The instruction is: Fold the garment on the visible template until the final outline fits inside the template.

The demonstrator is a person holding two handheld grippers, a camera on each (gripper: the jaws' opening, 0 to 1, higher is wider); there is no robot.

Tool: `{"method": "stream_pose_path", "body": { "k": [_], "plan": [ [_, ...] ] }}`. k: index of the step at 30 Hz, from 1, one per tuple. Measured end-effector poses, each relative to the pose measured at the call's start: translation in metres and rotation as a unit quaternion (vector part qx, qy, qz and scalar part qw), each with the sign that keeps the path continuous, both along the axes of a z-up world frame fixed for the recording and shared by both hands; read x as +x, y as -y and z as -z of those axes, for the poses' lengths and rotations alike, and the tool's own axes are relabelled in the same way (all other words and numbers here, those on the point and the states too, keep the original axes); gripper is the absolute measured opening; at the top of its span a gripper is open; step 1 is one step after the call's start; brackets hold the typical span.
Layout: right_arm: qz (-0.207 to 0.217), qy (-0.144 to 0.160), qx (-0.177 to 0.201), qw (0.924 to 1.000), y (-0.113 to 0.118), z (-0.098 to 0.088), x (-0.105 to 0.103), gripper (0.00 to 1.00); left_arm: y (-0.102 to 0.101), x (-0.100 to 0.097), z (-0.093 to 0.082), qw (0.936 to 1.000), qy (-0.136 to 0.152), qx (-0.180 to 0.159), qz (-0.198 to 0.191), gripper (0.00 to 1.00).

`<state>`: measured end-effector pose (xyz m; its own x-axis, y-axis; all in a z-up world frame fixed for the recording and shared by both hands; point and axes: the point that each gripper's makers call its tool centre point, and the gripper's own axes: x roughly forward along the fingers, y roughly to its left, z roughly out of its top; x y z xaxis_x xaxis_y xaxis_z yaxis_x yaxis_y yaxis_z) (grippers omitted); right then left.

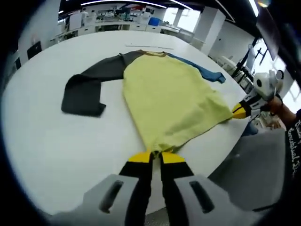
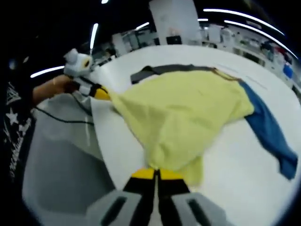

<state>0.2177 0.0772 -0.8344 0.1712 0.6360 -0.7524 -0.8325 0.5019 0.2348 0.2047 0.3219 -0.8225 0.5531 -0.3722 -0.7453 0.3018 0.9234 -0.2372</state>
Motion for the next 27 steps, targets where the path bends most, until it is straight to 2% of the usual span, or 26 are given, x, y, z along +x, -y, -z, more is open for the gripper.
{"method": "stream_pose_path", "body": {
  "k": [5, 7, 11, 15, 20, 22, 23, 24, 27],
  "plan": [
    [0.028, -0.02, 0.022, 0.9992, 0.002, -0.004, 0.003, 0.0, -0.001, -0.001, 0.002, 1.0, -0.007, 0.003, -0.006, 0.04],
    [0.032, -0.021, 0.027, 0.9989, 0.002, -0.01, 0.002, 0.07, -0.002, -0.001, 0.003, 0.9999, -0.007, 0.01, -0.002, 0.05],
    [0.051, -0.016, 0.039, 0.9978, 0.008, -0.026, 0.008, 0.17, -0.005, -0.004, -0.001, 0.9998, -0.007, 0.016, -0.001, 0.13],
    [0.072, -0.006, 0.036, 0.9967, 0.019, -0.034, 0.019, 0.19, -0.001, -0.008, -0.01, 1.0, -0.008, -0.002, -0.003, 0.24],
    [0.097, -0.002, 0.008, 0.9952, 0.035, -0.024, 0.03, 0.2, 0.001, -0.008, -0.019, 0.9999, -0.005, -0.009, -0.006, 0.3],
    [0.091, 0.022, -0.021, 0.9954, 0.041, -0.02, 0.036, 0.19, 0.001, -0.005, -0.024, 0.9992, -0.008, -0.029, -0.027, 0.3],
    [0.089, 0.022, -0.027, 0.9954, 0.042, -0.018, 0.036, 0.19, -0.001, -0.002, -0.026, 0.9988, -0.004, -0.036, -0.032, 0.31],
    [0.089, 0.02, -0.027, 0.9954, 0.041, -0.015, 0.037, 0.18, -0.005, 0.002, -0.028, 0.998, -0.001, -0.042, -0.048, 0.31],
    [0.094, 0.012, -0.022, 0.9953, 0.036, -0.009, 0.041, 0.17, -0.01, 0.005, -0.025, 0.9977, -0.005, -0.036, -0.057, 0.29]
  ]
}}
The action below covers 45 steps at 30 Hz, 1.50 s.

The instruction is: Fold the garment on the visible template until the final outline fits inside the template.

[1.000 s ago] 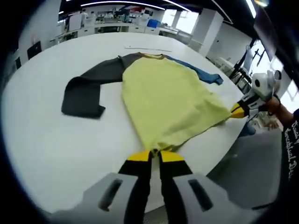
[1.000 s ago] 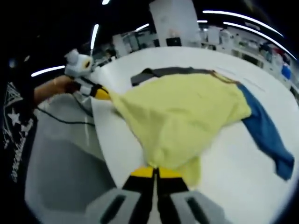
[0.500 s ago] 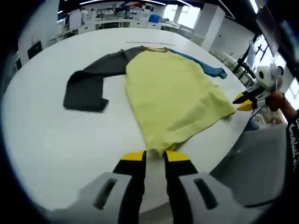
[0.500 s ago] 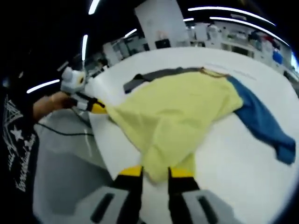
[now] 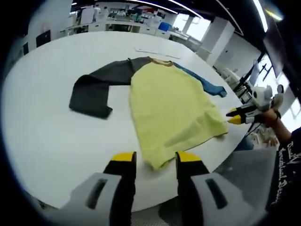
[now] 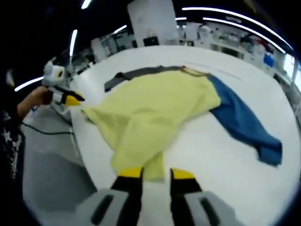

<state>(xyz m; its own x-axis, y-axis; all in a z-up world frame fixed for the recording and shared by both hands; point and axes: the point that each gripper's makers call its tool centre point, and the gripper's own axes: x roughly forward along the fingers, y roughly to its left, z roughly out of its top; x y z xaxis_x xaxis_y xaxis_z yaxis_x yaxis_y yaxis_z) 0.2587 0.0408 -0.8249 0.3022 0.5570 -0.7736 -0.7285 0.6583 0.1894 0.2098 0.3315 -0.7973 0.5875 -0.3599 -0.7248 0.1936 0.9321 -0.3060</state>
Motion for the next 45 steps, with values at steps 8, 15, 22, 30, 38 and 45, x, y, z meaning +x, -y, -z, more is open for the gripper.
{"method": "stream_pose_path", "body": {
  "k": [8, 15, 22, 30, 38, 45],
  "plan": [
    [-0.011, -0.001, -0.031, 0.9995, -0.003, 0.016, 0.001, 0.14, -0.008, -0.007, 0.02, 0.9967, -0.053, -0.004, -0.062, 0.22],
    [-0.007, 0.0, -0.037, 0.9993, -0.001, 0.017, 0.0, 0.11, 0.003, -0.01, 0.029, 0.9911, -0.078, -0.057, -0.091, 0.21],
    [-0.006, 0.0, -0.039, 0.9992, -0.001, 0.023, 0.002, 0.08, 0.006, -0.008, 0.047, 0.9916, -0.089, -0.035, -0.086, 0.15],
    [0.004, -0.01, -0.025, 0.9996, 0.0, 0.025, 0.006, 0.0, 0.009, -0.008, 0.047, 0.9924, -0.09, -0.043, -0.072, 0.01],
    [0.007, -0.019, -0.014, 0.9997, -0.003, 0.023, 0.0, 0.0, 0.012, -0.013, 0.043, 0.9935, -0.091, -0.043, -0.053, 0.0],
    [0.015, -0.007, -0.023, 0.9996, 0.012, 0.01, -0.001, 0.0, 0.014, -0.016, 0.033, 0.995, -0.085, -0.036, -0.037, 0.0]
  ]
}}
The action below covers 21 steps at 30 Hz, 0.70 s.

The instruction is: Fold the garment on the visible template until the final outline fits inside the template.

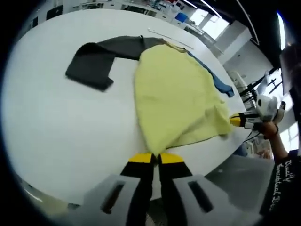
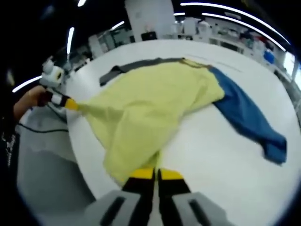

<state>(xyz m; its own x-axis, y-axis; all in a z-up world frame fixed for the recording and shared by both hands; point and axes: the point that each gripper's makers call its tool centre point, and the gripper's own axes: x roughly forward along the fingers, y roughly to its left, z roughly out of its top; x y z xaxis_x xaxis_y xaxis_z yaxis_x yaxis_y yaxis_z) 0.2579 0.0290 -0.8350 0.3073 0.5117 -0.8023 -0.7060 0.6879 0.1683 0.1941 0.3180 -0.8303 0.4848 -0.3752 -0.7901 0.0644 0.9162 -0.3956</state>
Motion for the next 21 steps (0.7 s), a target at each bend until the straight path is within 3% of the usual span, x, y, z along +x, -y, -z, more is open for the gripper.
{"method": "stream_pose_path", "body": {
  "k": [5, 12, 21],
  "plan": [
    [0.03, 0.017, -0.005, 0.9994, 0.026, -0.017, -0.001, 0.0, 0.0, -0.002, -0.008, 0.9999, 0.005, 0.005, 0.011, 0.0],
    [0.068, 0.027, 0.001, 0.9973, 0.042, -0.029, -0.006, 0.0, 0.002, -0.005, -0.012, 0.9999, 0.003, -0.005, 0.012, 0.0],
    [0.152, 0.029, 0.005, 0.9879, 0.059, -0.037, -0.021, 0.0, 0.01, -0.017, -0.011, 0.9996, -0.014, -0.019, 0.016, 0.0]
  ]
}}
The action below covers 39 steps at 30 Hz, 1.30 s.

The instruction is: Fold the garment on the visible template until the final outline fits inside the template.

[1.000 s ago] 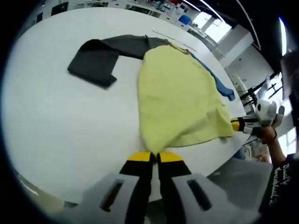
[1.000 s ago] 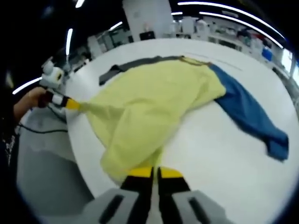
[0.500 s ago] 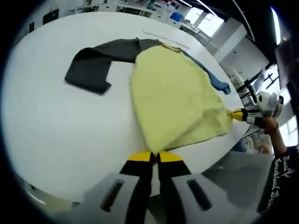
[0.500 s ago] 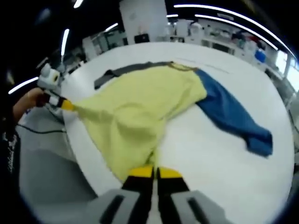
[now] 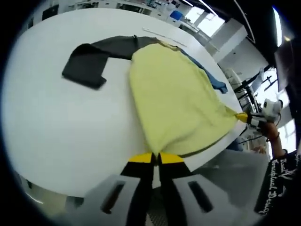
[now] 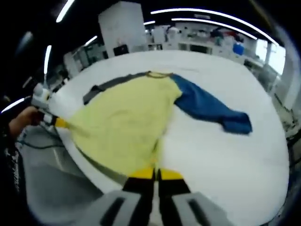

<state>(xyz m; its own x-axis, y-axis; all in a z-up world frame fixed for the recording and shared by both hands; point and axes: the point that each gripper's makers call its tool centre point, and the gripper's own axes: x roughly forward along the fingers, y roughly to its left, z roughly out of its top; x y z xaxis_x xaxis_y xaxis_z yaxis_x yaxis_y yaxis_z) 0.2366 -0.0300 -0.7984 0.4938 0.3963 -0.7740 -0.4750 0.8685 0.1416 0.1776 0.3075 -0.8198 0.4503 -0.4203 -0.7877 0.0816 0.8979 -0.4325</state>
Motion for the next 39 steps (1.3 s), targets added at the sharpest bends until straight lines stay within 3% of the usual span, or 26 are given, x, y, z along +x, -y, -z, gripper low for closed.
{"method": "stream_pose_path", "body": {
  "k": [10, 18, 25, 32, 37, 39],
  "plan": [
    [0.031, -0.04, -0.009, 0.9987, 0.008, 0.04, -0.017, 0.0, -0.002, -0.012, 0.015, 0.9993, -0.026, 0.022, 0.012, 0.0],
    [0.034, -0.049, -0.017, 0.9981, 0.012, 0.039, -0.021, 0.0, -0.001, -0.02, 0.021, 0.9989, -0.038, 0.024, 0.014, 0.0],
    [0.027, -0.046, -0.01, 0.9985, 0.011, 0.039, -0.021, 0.0, -0.002, -0.024, 0.026, 0.9965, -0.041, 0.059, 0.041, 0.01],
    [0.016, -0.048, -0.005, 0.9987, 0.009, 0.037, -0.024, 0.0, 0.0, -0.024, 0.023, 0.9952, -0.021, 0.066, 0.069, 0.19],
    [0.038, -0.037, 0.02, 0.9984, 0.011, 0.033, -0.016, 0.16, 0.001, -0.017, 0.018, 0.9921, 0.016, 0.086, 0.09, 0.37],
    [0.044, -0.027, 0.033, 0.9981, 0.011, 0.028, -0.01, 0.23, -0.001, -0.009, 0.016, 0.9888, 0.047, 0.102, 0.098, 0.45]
  ]
}}
